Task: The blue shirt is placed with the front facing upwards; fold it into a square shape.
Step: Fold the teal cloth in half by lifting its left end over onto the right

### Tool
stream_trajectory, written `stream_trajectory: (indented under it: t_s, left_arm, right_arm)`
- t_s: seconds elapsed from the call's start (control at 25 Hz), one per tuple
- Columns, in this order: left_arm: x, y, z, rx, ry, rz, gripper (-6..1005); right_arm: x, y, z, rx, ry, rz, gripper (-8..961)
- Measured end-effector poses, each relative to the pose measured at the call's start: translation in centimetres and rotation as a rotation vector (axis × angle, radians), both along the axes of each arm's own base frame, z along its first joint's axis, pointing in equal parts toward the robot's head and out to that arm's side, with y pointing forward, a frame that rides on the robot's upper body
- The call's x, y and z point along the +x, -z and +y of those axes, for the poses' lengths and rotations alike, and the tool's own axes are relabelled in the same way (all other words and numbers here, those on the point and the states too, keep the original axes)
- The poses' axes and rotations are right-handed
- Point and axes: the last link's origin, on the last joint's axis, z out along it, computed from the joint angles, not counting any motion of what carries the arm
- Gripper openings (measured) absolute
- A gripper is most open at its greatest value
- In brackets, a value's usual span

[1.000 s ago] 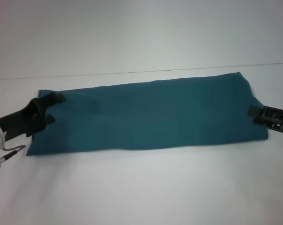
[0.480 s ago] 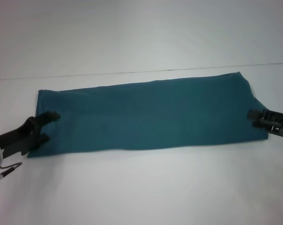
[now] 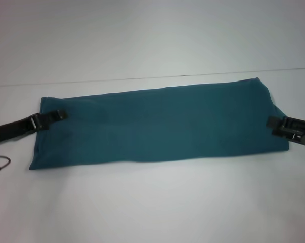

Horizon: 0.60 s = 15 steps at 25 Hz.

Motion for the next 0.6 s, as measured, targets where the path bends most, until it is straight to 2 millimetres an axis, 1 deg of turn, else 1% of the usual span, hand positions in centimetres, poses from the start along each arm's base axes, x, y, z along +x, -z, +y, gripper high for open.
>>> stream_trajectory:
  t_s: [0.08, 0.24, 0.4, 0.6]
  left_arm:
    - [0.5, -0.5, 0.6, 0.001, 0.056, 0.094, 843]
    - [0.2, -1.1, 1.5, 0.036, 0.037, 0.171, 843]
    - [-0.5, -1.2, 1.9, 0.051, -0.015, 0.200, 843]
    - [-0.6, -1.1, 1.9, 0.037, -0.060, 0.172, 843]
  right_arm:
    - [-0.1, 0.0, 0.1, 0.000, -0.003, -0.001, 625]
    - [-0.1, 0.0, 0.2, 0.002, -0.004, -0.003, 625]
    - [0.0, 0.0, 0.3, 0.010, 0.008, -0.008, 625]
    - [0.8, -0.3, 0.6, 0.037, 0.055, -0.028, 626]
